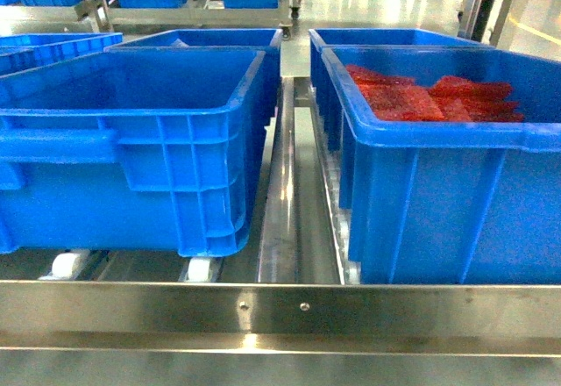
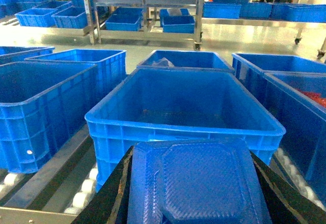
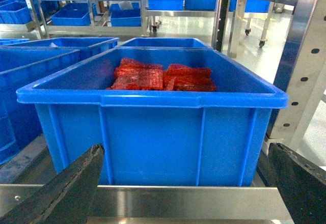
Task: Pick blue part to blue bin on bottom shelf
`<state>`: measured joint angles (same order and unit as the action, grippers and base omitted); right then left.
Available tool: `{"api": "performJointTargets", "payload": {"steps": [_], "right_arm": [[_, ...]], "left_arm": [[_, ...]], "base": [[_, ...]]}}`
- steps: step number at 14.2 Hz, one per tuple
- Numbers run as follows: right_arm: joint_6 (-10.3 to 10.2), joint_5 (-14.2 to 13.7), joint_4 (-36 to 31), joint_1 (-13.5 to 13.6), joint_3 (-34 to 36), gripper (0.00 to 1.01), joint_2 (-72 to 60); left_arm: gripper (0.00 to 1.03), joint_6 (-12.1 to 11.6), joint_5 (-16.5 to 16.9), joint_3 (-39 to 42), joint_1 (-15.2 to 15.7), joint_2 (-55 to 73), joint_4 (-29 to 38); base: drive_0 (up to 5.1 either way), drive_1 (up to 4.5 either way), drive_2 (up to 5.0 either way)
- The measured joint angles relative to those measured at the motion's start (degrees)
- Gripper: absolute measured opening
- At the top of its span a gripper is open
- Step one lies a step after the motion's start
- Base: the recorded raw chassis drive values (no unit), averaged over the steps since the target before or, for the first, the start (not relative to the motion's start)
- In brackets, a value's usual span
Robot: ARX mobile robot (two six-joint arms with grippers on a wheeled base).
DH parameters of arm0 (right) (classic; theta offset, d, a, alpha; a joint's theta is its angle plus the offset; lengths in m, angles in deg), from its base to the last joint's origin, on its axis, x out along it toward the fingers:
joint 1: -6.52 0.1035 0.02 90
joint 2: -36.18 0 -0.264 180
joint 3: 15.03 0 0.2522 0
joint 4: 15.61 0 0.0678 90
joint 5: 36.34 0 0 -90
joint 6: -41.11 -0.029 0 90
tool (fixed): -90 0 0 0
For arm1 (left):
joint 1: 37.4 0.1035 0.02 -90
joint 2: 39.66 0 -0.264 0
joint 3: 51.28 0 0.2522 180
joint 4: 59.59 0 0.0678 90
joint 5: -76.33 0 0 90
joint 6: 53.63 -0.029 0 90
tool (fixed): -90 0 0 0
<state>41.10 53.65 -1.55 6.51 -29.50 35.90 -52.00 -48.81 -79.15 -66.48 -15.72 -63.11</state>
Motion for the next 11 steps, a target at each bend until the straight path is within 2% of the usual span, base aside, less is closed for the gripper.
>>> {"api": "performJointTargets", "payload": {"steps": [11], "right_arm": [[0.0, 0.0, -0.2, 0.0, 0.0, 0.98, 0.0]], "left_arm": [[0.43, 0.0, 0.0, 0.0, 0.0, 0.0, 0.0]], "base": [[0.0, 4.09, -4.1]]}}
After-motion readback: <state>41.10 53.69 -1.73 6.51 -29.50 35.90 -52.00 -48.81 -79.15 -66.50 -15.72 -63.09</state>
